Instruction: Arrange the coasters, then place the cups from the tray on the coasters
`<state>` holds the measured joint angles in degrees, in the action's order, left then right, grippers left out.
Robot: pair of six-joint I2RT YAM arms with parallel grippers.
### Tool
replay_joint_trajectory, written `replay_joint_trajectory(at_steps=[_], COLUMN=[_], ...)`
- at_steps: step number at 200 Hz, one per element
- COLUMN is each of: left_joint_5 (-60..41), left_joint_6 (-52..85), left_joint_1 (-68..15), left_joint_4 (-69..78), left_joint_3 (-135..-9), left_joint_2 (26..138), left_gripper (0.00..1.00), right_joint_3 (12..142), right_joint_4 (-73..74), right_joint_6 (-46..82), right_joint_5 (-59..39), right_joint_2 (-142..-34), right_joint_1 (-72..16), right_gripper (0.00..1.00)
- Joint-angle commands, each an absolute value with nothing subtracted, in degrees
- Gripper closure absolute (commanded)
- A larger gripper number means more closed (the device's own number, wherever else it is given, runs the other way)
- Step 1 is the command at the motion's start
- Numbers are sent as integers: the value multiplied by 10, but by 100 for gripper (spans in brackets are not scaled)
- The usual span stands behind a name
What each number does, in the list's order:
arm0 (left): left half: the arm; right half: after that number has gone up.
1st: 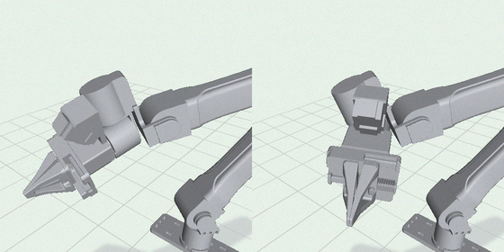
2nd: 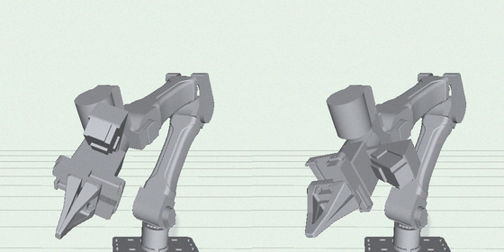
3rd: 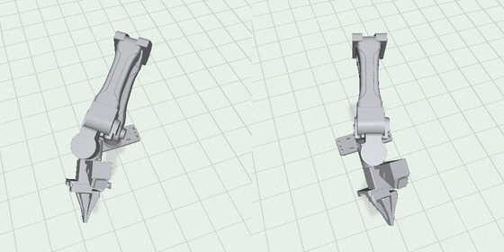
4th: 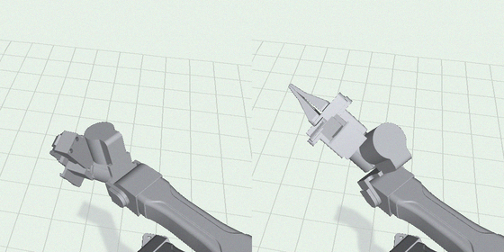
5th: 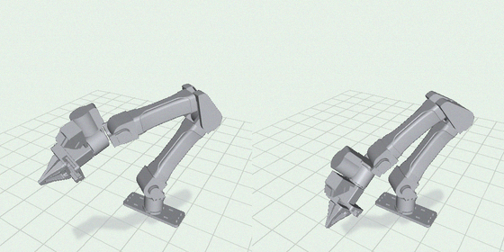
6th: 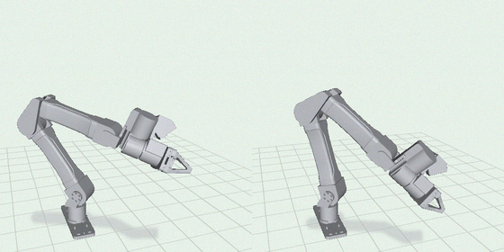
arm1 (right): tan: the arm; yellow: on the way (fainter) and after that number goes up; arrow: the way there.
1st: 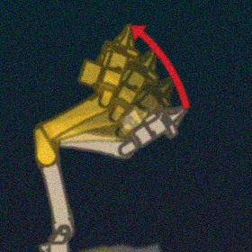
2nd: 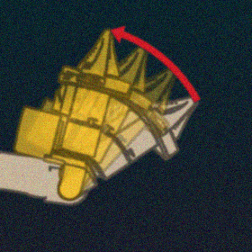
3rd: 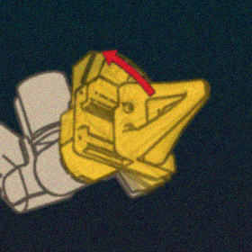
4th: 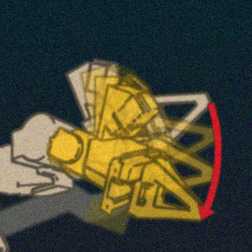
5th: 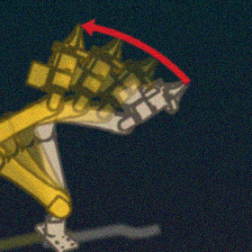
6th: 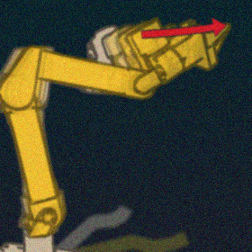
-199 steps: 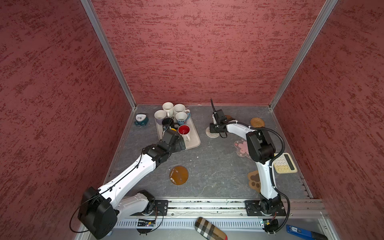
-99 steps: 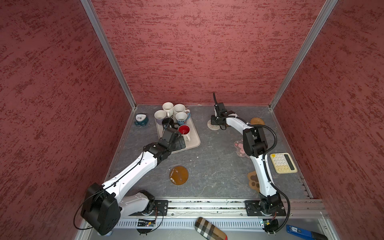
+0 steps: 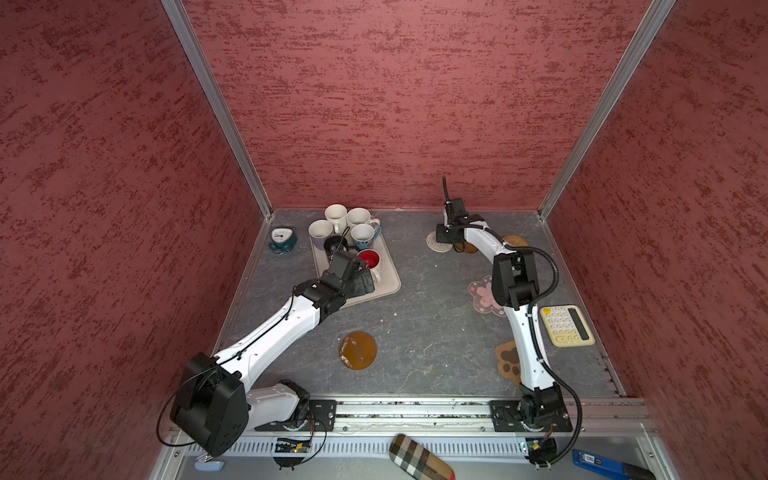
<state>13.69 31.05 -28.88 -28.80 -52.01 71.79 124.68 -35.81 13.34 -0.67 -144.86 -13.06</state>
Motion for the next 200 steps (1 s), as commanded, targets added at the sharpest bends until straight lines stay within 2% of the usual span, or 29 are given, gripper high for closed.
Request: replay_joint_trajectory(at_steps=[1, 51, 98, 163, 179, 200], left_joint_5=[132, 129, 134, 135, 135, 133], left_joint_6=[306, 305, 302, 302, 302, 301], left_joint_1=[-289, -291, -292, -292, -292, -292], left_joint_4=[-270, -264, -263, -260, -257, -262], left_joint_3=[-538, -542, -544, -528, -525, -527], left_joint_2=[727, 733, 736, 720, 720, 719], left_gripper=[0, 0, 0, 0, 0, 1], right_joint_3=[1229, 1228, 1232, 1292, 1311, 1316], right_joint_4=[-400, -415, -400, -437, -451, -450], right_joint_6=[110, 88, 82, 103, 108, 114], right_joint_5=[28, 66, 14, 24, 38, 19], right_joint_2=[-1448, -1445, -1442, -1474, -1480, -1470], right_joint_1=[-106, -85, -107, -127, -126, -125], right_gripper=[92, 93, 95, 95, 89, 71])
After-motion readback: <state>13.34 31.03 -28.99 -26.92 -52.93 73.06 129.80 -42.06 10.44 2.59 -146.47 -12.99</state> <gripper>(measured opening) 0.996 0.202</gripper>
